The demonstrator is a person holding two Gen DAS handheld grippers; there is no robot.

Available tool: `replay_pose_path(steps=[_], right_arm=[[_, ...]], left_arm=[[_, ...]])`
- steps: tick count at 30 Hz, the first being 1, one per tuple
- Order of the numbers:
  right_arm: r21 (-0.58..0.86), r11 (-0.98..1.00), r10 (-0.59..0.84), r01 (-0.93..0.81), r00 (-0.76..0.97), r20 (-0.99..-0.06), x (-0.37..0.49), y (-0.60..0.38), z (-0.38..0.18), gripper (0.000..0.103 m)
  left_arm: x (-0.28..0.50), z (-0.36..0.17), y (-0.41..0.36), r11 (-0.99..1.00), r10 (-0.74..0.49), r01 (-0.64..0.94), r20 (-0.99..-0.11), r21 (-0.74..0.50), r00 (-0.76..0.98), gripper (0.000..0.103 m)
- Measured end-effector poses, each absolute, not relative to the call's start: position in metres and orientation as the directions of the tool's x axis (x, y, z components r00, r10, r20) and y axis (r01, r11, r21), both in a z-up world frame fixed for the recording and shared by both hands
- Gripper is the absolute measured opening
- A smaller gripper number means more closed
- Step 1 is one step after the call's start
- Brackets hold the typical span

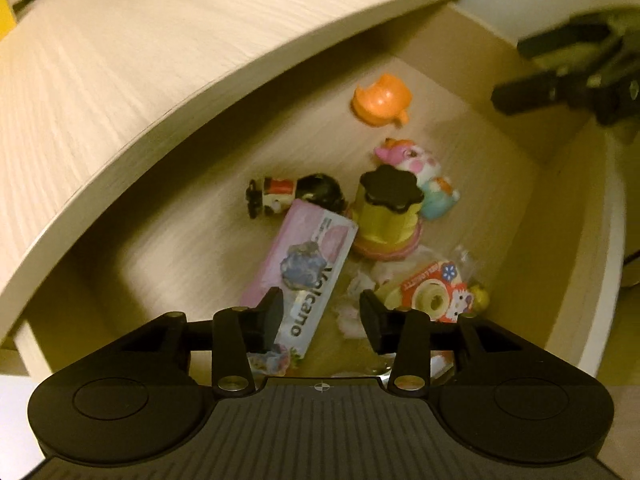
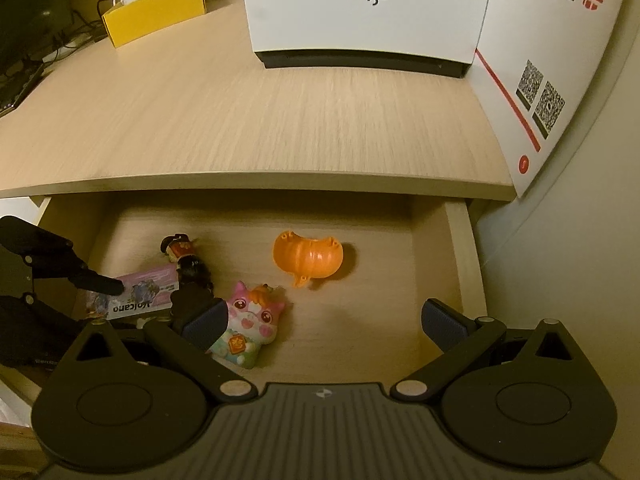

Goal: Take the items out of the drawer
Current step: 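Reach the right gripper toward the orange pumpkin while the left reaches the pink card, then grasp the orange pumpkin with the right gripper while the left grasps the pink Volcano card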

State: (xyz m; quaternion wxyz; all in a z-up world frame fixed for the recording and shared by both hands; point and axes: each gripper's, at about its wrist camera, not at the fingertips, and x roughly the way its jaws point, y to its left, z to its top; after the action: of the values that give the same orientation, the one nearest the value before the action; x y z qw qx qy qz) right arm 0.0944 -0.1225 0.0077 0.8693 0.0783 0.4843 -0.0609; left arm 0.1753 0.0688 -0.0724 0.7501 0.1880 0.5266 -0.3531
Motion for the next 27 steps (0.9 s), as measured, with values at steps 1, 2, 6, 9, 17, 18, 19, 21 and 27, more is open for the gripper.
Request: replay_pose_path(steps=[1, 2, 6, 9, 17, 18, 19, 21, 27], right_arm=[[0.078, 0.980, -0.029, 0.183, 0.521, -0.853, 0.095, -0.123, 0.007, 0.103], [0.077, 0.980, -0.030, 0.183, 0.520, -0.854, 0.095, -0.122, 0.007, 0.103], [0.075, 0.981, -0.029, 0.178, 0.517, -0.855, 0.095, -0.123, 0.006, 0.103], [0.078, 0.981, -0.025, 0.179, 0.513, -0.858, 0.096, -0.123, 0.004, 0.103], [0.085, 0.983, -0.009, 0.162, 0.508, -0.862, 0.096, -0.123, 0.003, 0.103], [0.084, 0.984, -0.009, 0.160, 0.506, -0.862, 0.096, -0.122, 0.003, 0.103], [0.082, 0.984, -0.009, 0.159, 0.506, -0.863, 0.096, -0.122, 0.003, 0.103], [0.081, 0.984, -0.010, 0.158, 0.506, -0.862, 0.096, -0.121, 0.002, 0.103], [0.106, 0.974, -0.016, 0.202, 0.524, -0.851, 0.106, -0.127, 0.000, 0.102]], left_arm=[[0.176, -0.071, 0.069, 0.679, -0.330, 0.730, -0.922, -0.081, 0.205, 0.044], [0.174, -0.068, 0.069, 0.671, -0.319, 0.741, -0.918, -0.042, 0.237, 0.044], [0.162, -0.063, 0.063, 0.551, -0.238, 0.817, -0.906, 0.171, 0.351, 0.043], [0.166, -0.070, 0.063, 0.507, -0.219, 0.848, -0.929, 0.152, 0.297, 0.044], [0.181, -0.079, 0.067, 0.563, -0.237, 0.827, -0.956, 0.009, 0.172, 0.045], [0.183, -0.084, 0.068, 0.587, -0.231, 0.809, -0.961, -0.012, 0.154, 0.045], [0.184, -0.087, 0.068, 0.607, -0.227, 0.795, -0.964, -0.026, 0.142, 0.045], [0.183, -0.086, 0.071, 0.641, -0.248, 0.767, -0.955, -0.036, 0.163, 0.044], [0.189, -0.083, 0.086, 0.785, -0.260, 0.612, -0.948, -0.096, 0.185, 0.043]])
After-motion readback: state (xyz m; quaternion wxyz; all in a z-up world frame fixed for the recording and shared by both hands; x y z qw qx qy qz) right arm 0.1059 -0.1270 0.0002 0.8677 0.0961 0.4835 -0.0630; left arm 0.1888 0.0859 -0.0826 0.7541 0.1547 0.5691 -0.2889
